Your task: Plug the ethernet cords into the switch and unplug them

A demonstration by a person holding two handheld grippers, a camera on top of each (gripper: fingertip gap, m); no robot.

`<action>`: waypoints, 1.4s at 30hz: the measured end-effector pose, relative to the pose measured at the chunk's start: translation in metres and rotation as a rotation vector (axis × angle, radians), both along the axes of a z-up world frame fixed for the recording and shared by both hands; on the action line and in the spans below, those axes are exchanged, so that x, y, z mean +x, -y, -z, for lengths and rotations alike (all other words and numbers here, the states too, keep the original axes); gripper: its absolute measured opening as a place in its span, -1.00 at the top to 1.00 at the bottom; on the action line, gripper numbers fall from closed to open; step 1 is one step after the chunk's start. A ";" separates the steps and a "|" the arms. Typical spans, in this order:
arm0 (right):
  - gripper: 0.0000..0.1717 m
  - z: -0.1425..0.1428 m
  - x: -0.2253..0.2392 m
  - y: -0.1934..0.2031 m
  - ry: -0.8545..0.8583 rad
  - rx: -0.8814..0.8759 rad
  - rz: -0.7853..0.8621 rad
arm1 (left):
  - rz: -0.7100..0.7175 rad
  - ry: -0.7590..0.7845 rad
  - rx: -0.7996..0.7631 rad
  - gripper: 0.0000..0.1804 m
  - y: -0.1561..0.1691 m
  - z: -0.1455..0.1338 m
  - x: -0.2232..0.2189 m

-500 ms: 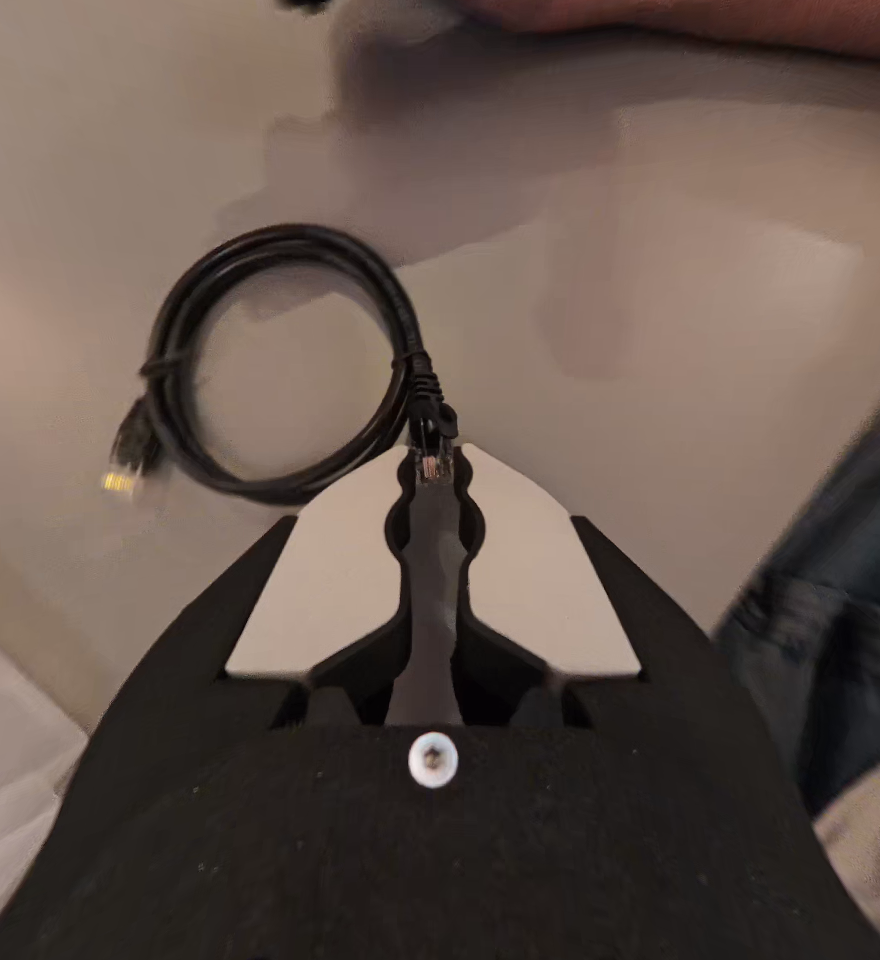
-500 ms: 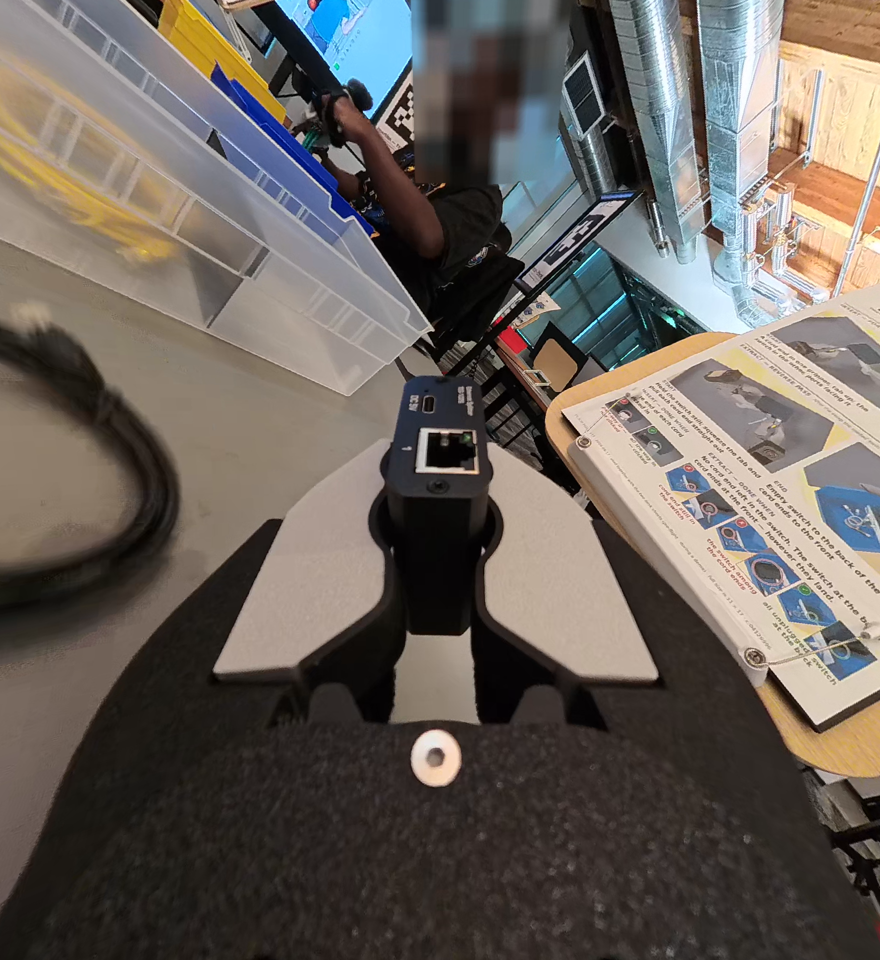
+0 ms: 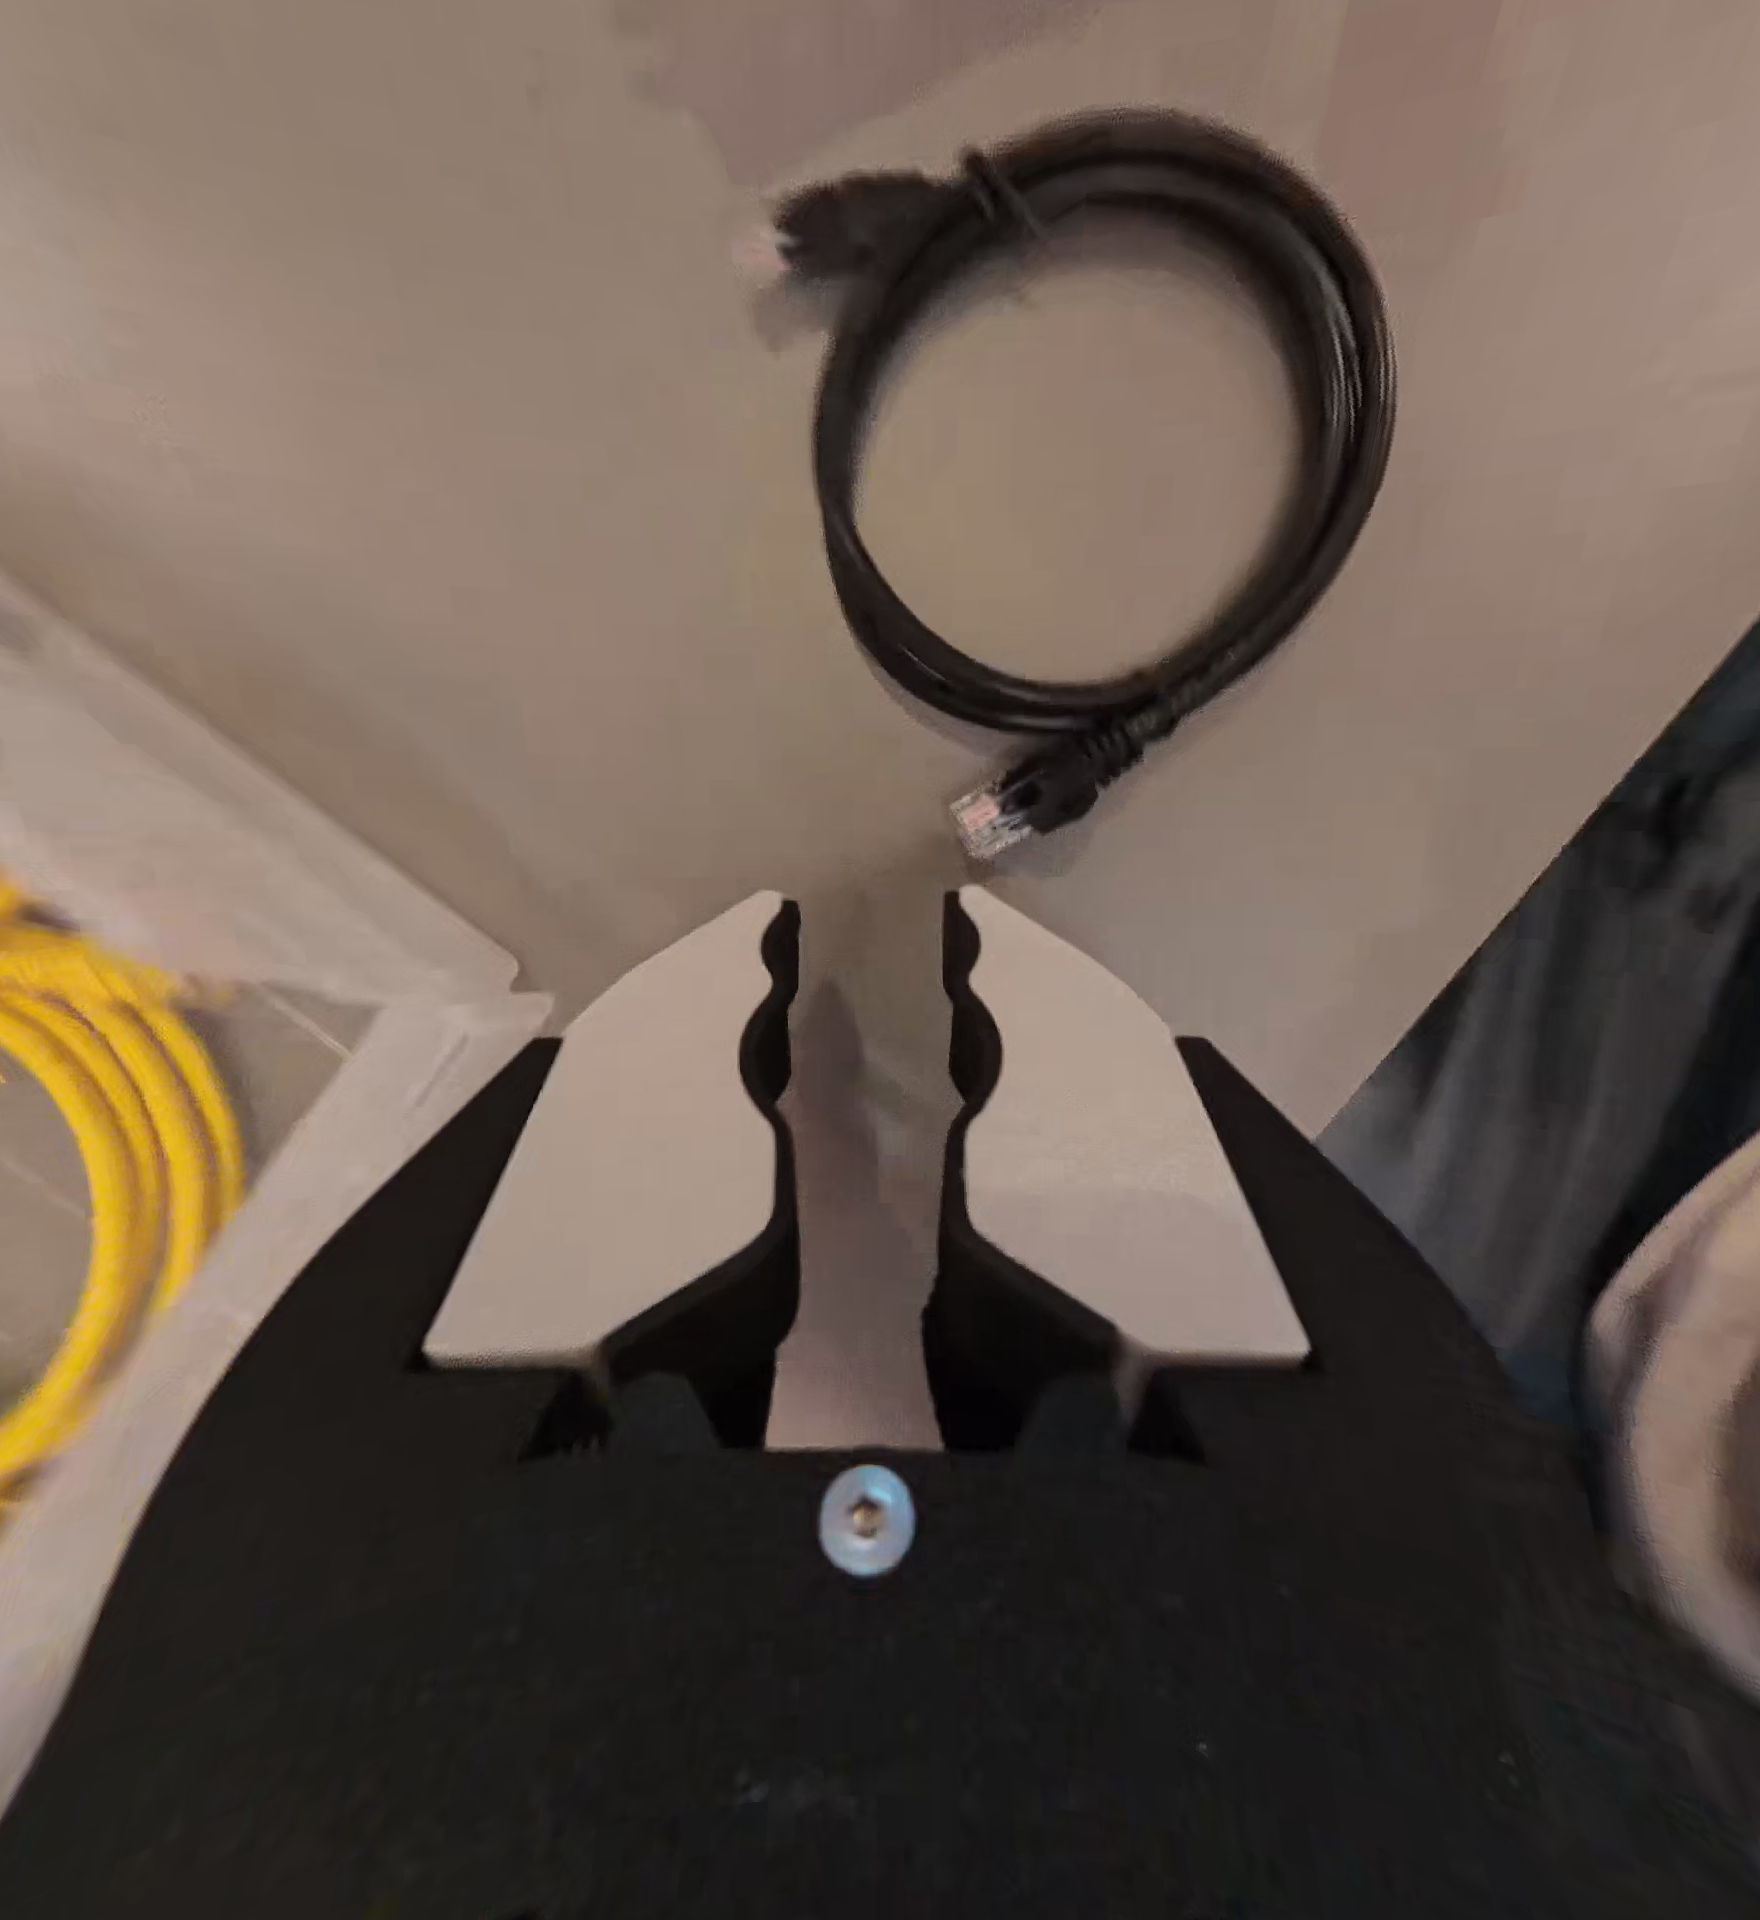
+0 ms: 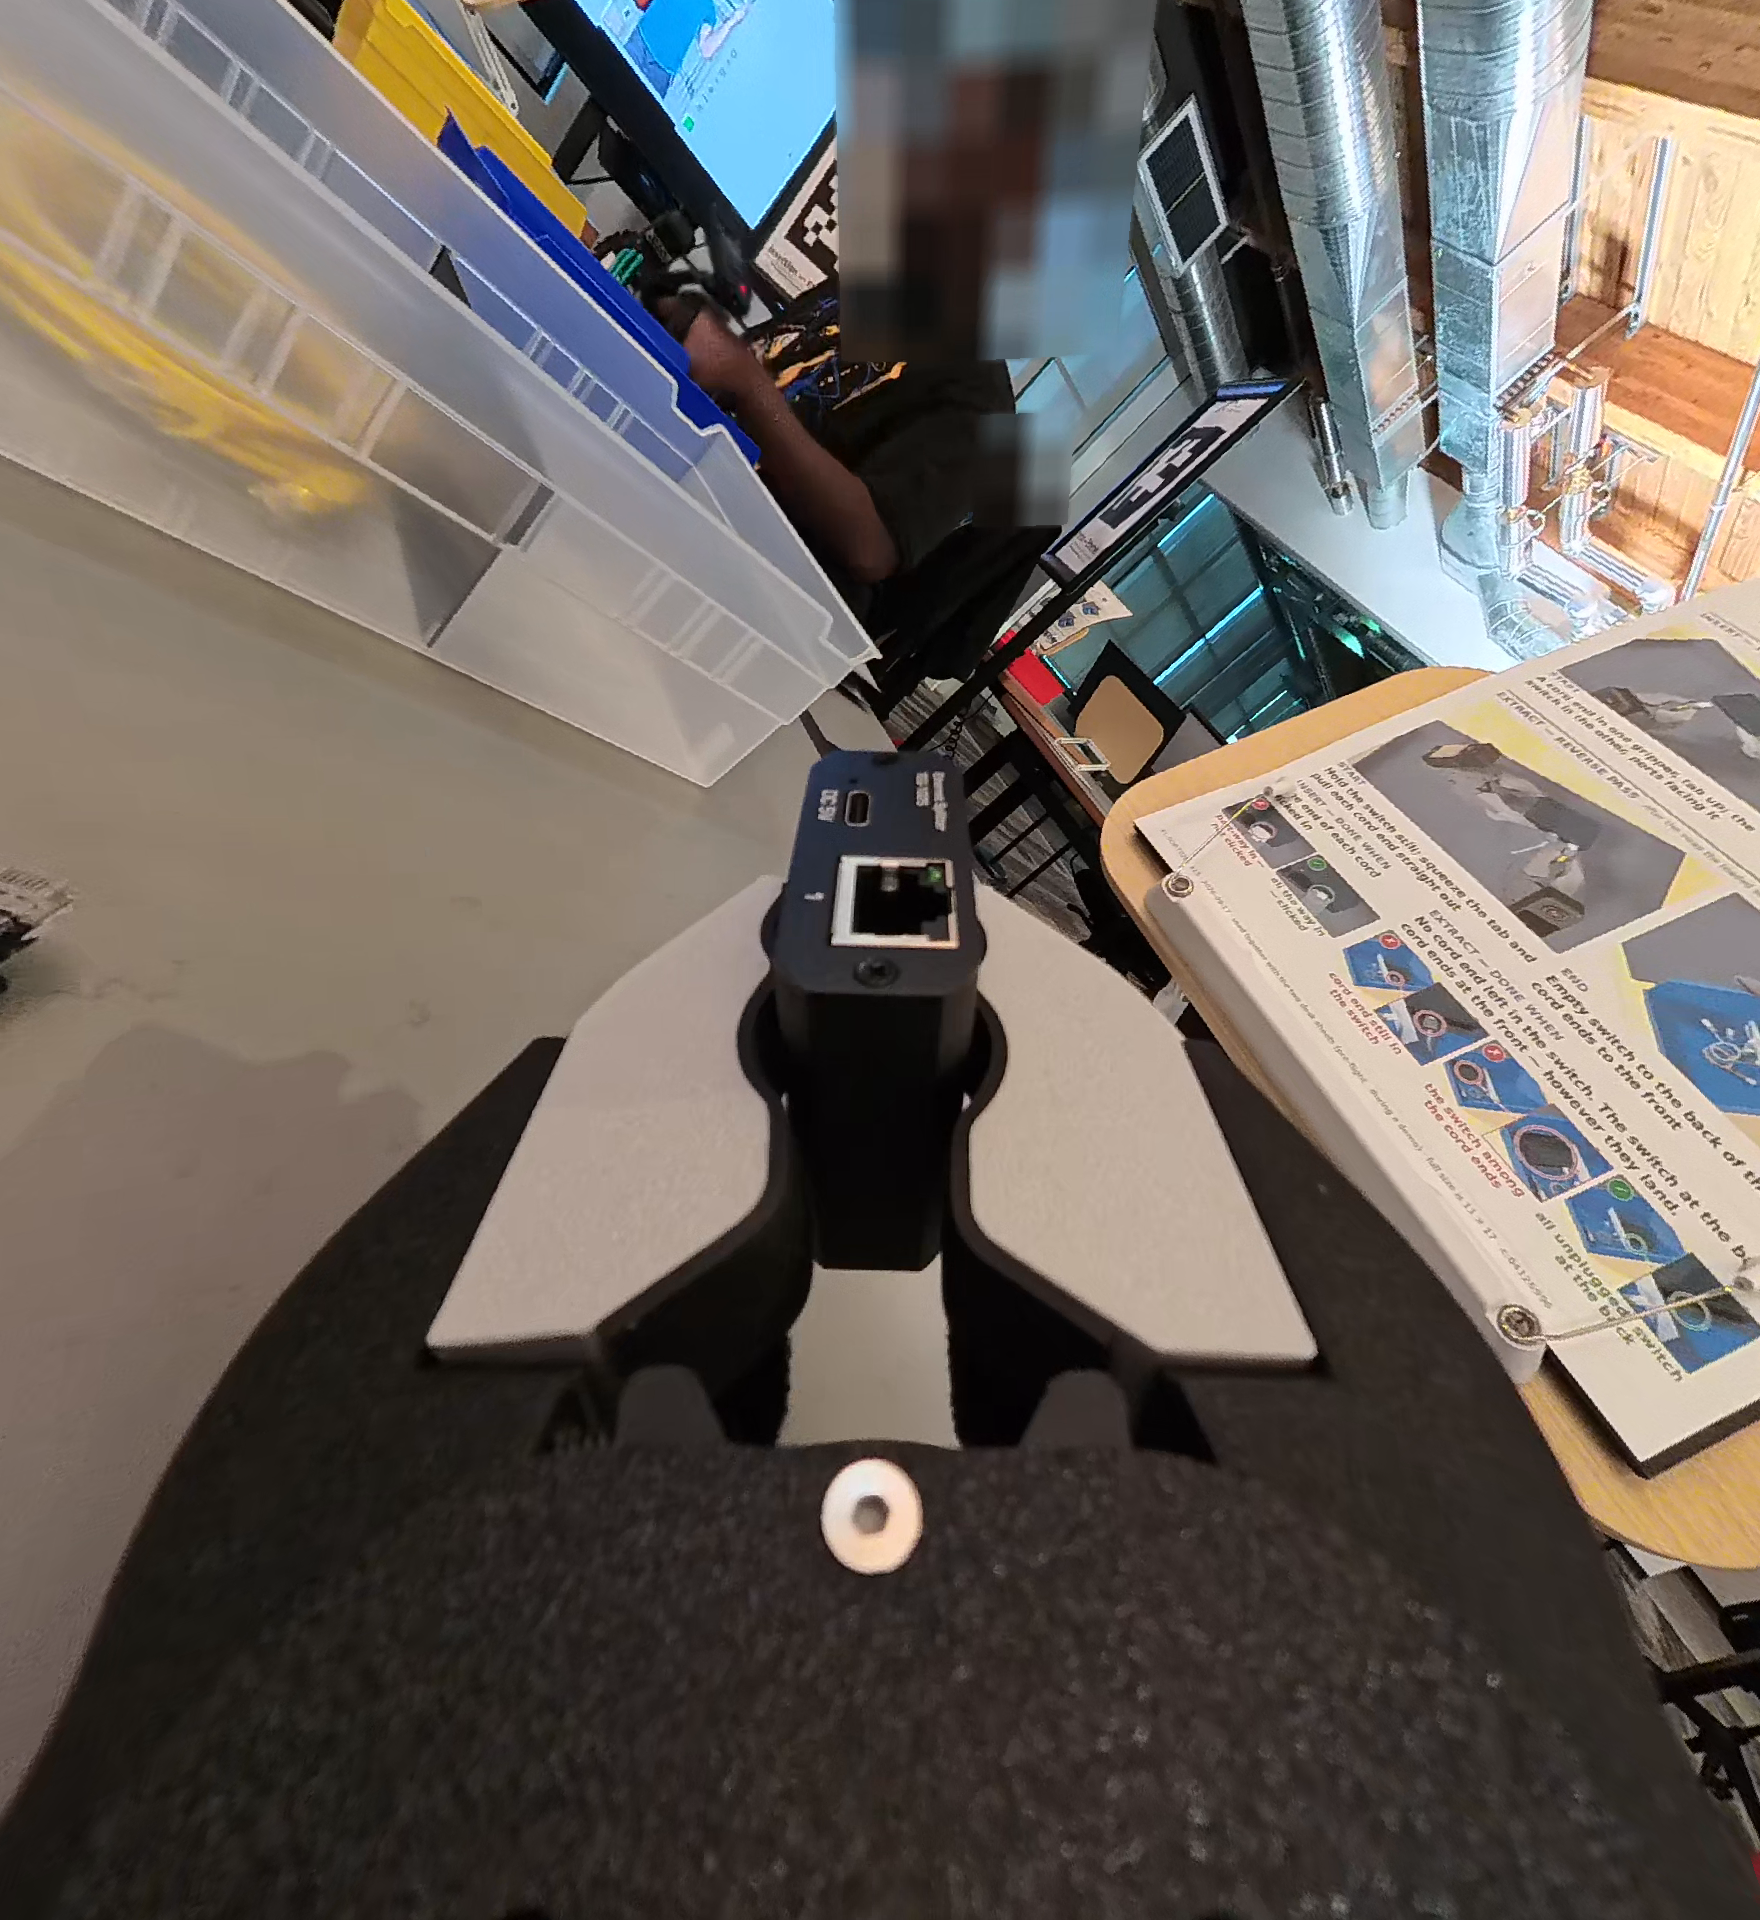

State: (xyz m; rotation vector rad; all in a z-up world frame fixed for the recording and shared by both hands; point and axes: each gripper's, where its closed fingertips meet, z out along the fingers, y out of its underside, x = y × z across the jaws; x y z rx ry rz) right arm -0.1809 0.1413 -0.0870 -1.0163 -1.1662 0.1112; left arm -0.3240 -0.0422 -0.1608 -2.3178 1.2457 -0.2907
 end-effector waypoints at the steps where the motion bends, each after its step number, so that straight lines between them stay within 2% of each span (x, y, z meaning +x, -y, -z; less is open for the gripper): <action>1: 0.71 0.000 0.000 0.000 0.001 -0.001 0.000 | -0.080 0.065 -0.011 0.68 0.001 -0.003 0.001; 4: 0.70 0.001 0.000 0.000 0.001 -0.004 -0.001 | -0.358 0.288 -0.003 0.60 0.005 -0.012 0.011; 7: 0.70 0.001 -0.001 -0.001 -0.002 -0.009 -0.003 | -0.567 0.477 0.024 0.57 0.020 -0.011 0.021; 10: 0.71 0.000 -0.001 0.000 -0.009 -0.016 -0.013 | -0.701 0.525 0.084 0.48 0.038 -0.005 0.029; 13: 0.71 0.000 -0.002 0.000 -0.014 -0.022 -0.019 | -0.782 0.499 0.126 0.41 0.048 0.006 0.040; 16: 0.70 0.000 -0.001 0.000 -0.018 -0.023 -0.022 | -0.801 0.475 0.113 0.34 0.044 0.015 0.054; 21: 0.71 -0.001 -0.002 0.002 -0.016 -0.018 -0.028 | -0.766 0.502 0.042 0.25 0.018 0.016 0.071; 27: 0.71 0.000 -0.002 0.003 -0.014 -0.017 -0.031 | -0.675 0.501 0.001 0.27 -0.041 0.012 0.078; 31: 0.71 -0.003 0.000 0.002 -0.032 -0.017 -0.024 | -0.636 0.372 -0.080 0.30 -0.072 0.023 0.077; 34: 0.71 -0.004 0.003 0.000 -0.045 -0.026 -0.014 | -0.655 0.409 -0.110 0.32 -0.064 0.016 0.077; 38: 0.71 -0.004 0.001 0.000 -0.047 -0.029 -0.021 | -0.741 0.663 -0.162 0.35 -0.036 0.006 0.093; 40: 0.71 -0.003 -0.001 0.000 -0.038 -0.027 -0.028 | -0.804 0.739 -0.189 0.32 -0.032 0.008 0.098; 42: 0.71 -0.002 -0.001 0.001 -0.032 -0.022 -0.030 | -0.846 0.752 -0.133 0.38 -0.034 0.008 0.096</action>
